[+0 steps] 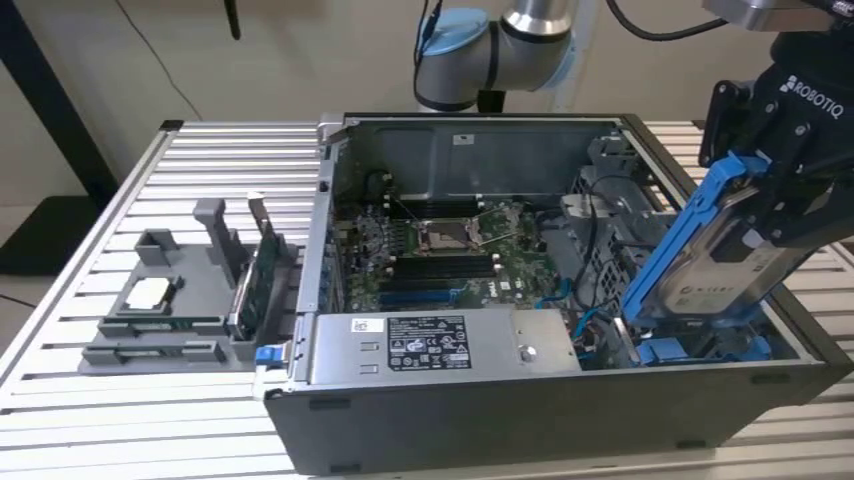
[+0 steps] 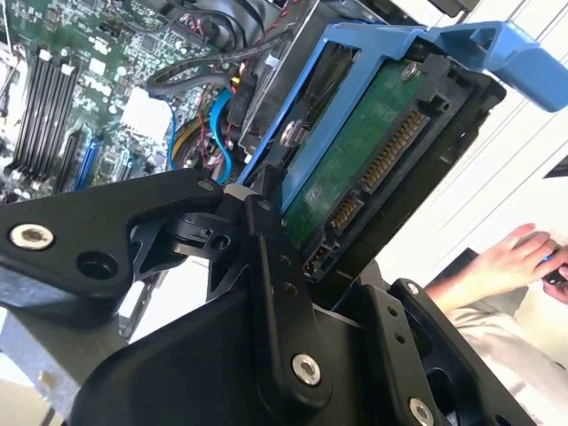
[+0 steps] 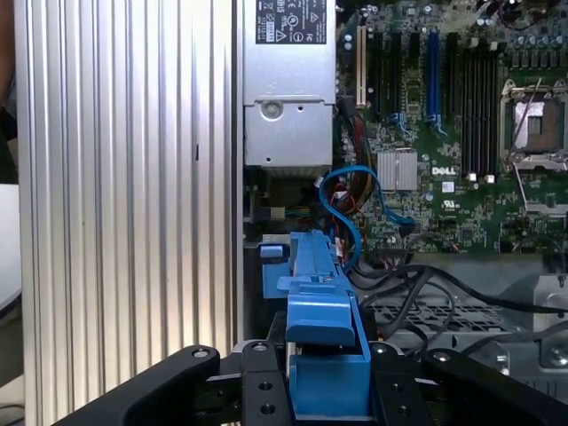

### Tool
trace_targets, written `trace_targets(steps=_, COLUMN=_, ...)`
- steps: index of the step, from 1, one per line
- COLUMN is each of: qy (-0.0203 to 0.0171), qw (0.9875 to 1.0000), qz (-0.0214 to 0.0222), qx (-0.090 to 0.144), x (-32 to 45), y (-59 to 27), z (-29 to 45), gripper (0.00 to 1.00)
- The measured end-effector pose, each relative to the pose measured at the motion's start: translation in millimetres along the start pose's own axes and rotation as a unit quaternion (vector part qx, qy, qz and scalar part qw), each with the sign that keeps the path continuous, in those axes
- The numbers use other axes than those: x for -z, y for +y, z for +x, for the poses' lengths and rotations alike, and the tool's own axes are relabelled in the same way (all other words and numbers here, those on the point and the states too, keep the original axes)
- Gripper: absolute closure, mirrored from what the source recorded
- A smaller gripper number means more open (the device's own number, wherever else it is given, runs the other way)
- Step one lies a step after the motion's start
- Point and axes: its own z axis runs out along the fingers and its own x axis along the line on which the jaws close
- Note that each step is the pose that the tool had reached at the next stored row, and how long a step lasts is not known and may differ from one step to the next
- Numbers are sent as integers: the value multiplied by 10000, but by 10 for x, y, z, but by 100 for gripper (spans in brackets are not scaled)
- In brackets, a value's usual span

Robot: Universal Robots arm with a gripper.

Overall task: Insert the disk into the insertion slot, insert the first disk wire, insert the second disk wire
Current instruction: 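Insert the disk into the insertion slot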

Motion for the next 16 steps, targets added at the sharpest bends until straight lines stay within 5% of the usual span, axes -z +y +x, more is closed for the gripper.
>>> trace_targets(steps=16, qy=0, qw=10000, qz=0, qx=0, x=-38, y=-6, z=0, gripper=67)
